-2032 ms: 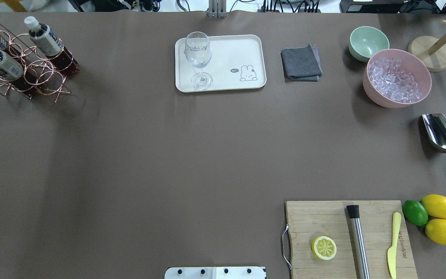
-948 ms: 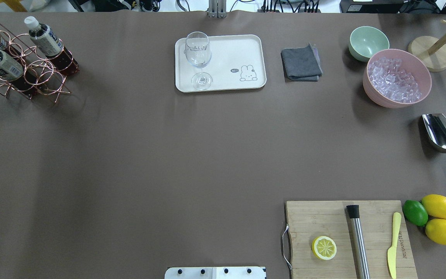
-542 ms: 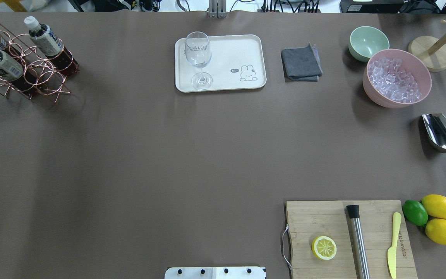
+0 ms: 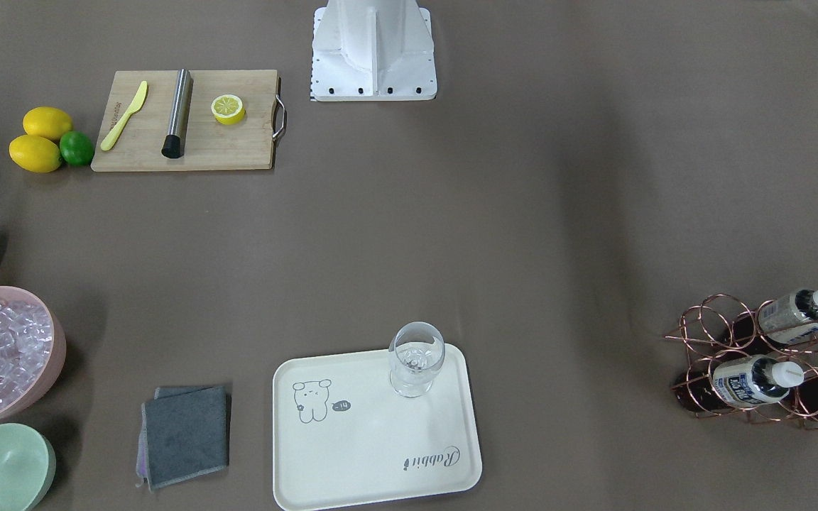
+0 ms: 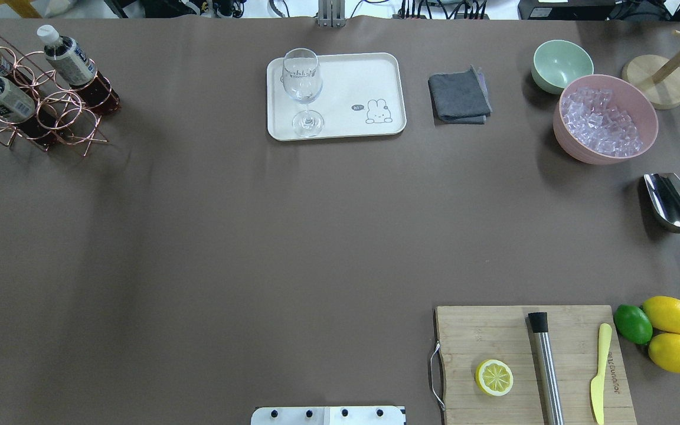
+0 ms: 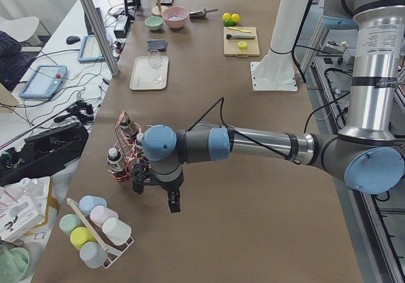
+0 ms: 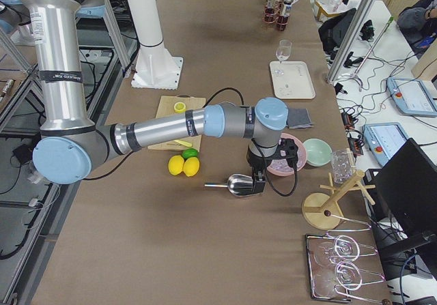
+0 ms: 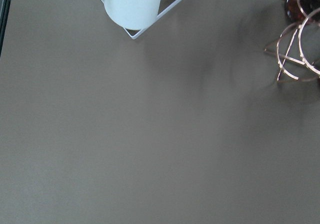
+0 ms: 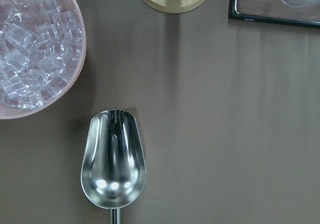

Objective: Take tea from basket to plate

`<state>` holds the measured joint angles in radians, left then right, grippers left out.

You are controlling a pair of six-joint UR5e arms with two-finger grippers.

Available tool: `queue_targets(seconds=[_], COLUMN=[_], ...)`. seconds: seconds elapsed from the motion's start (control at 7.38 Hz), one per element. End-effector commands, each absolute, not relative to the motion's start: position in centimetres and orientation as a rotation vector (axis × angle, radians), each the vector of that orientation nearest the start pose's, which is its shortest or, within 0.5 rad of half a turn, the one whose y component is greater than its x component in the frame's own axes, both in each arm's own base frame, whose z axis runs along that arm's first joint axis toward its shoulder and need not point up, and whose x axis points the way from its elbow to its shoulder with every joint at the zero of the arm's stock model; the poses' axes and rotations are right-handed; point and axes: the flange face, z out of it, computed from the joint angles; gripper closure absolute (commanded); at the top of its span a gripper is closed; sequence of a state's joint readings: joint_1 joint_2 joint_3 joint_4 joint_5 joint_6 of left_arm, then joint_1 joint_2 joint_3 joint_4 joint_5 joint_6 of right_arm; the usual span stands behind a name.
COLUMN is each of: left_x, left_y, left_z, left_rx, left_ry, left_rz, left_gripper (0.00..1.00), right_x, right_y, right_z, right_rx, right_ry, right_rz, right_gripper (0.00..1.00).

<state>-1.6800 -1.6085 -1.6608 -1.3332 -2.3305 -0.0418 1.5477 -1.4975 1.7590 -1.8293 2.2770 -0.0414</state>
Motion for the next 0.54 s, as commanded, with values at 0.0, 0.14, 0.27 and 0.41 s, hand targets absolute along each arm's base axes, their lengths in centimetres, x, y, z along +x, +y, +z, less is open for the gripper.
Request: queue_targets(seconds=[0.0, 0.14, 0.27, 0.41], left_x=[-12.1, -12.0, -12.2, -12.1], left_y=[-54.0, -53.9, -53.7, -53.8], left_z=[54.4, 52.1, 51.4, 50.7], left_rx=[-0.101, -0.109, -0.14, -0.155], left_ry=[0.765, 0.771, 0.81, 0.839], left_rz=[-0.507, -0.618, -0.698, -0.714], left_gripper=[0.02, 0.02, 0.02, 0.02], right_x=[5.7, 5.7, 5.7, 5.7], right_y=[-51.2, -51.2, -51.2, -51.1], right_z=[56.0, 56.0, 56.1, 56.2], right_rx=[0.011, 0.011, 0.011, 0.008], right_ry=[-0.704, -0.704, -0.704, -0.704], right_rz=[-0.063, -0.063, -0.063, -0.062], right_gripper=[0.0, 0.0, 0.0, 0.0])
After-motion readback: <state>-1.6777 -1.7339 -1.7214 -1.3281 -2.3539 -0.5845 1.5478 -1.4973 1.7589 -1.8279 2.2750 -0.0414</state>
